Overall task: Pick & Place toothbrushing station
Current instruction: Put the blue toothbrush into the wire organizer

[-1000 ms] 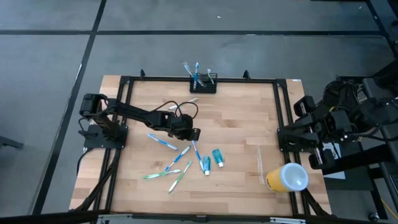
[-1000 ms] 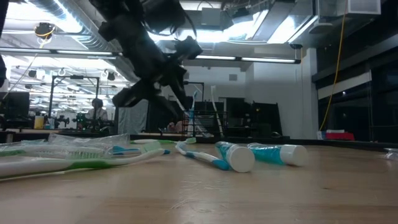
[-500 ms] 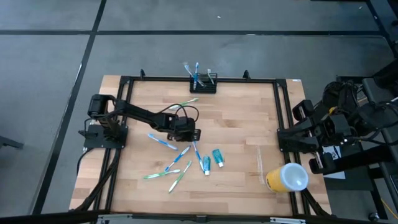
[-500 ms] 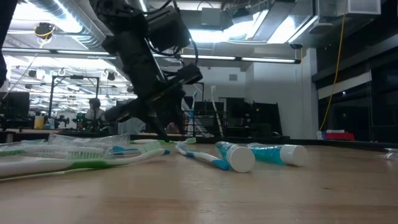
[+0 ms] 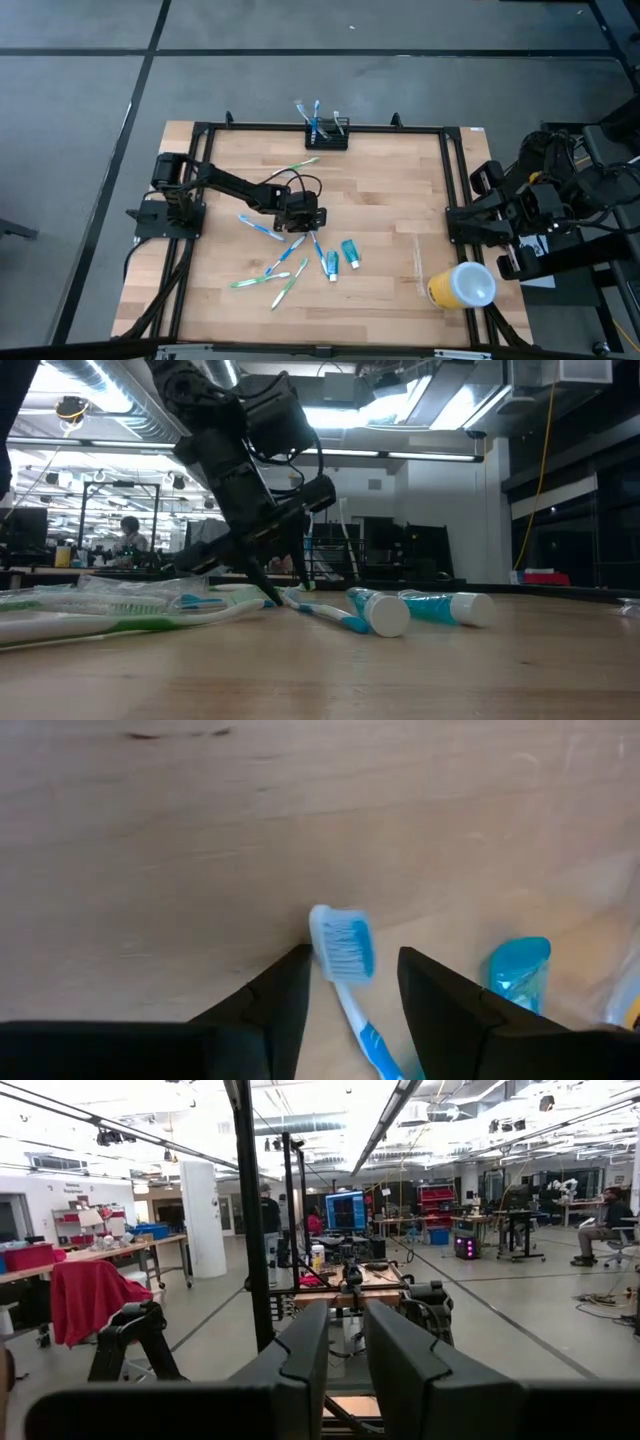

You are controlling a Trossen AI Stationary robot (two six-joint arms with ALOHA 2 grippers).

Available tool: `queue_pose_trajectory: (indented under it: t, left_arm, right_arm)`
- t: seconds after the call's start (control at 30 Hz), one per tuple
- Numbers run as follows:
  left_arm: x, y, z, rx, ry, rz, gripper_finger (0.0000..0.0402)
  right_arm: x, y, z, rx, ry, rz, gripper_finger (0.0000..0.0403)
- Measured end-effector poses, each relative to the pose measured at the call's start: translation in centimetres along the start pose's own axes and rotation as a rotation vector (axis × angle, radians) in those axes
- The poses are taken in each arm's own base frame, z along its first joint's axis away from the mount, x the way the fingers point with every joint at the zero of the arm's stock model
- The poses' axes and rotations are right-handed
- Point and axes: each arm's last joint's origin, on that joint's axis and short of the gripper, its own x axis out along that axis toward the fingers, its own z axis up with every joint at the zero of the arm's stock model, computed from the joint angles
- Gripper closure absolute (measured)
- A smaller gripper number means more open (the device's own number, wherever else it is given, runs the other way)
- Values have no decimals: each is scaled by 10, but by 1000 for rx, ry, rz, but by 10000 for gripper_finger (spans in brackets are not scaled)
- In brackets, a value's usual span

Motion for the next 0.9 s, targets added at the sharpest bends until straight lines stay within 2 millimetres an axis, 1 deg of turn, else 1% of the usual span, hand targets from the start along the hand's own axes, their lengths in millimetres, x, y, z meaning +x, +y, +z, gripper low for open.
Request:
queue_pose_trajectory:
  t: [0.1, 0.3, 0.33, 0.43, 0.57, 0.67, 0.73, 0.9]
  left_arm:
    - [0, 0, 2, 4, -11, -2, 288]
    - [1, -3, 9, 30, -37, -41, 381]
    - [1, -3, 10, 34, -54, -49, 388]
    - [1, -5, 12, 55, -84, -69, 389]
    - [-1, -12, 15, 79, -132, -141, 393]
    - [-14, -23, 20, 98, -248, -228, 393]
    - [-28, -28, 26, 116, -356, -248, 393]
    - [-69, -35, 55, 211, -631, -251, 393]
  right_arm:
    - [0, 0, 0, 1, -1, 0, 333]
    - [0, 1, 0, 0, 0, 0, 333]
    - [0, 1, 0, 1, 0, 0, 333]
    - [0, 1, 0, 9, 0, 0, 333]
    - [0, 1, 0, 15, 0, 0, 333]
    - [0, 1, 0, 15, 0, 0, 333]
    - [0, 1, 0, 15, 0, 0, 333]
    - [0, 1, 0, -1, 0, 0, 333]
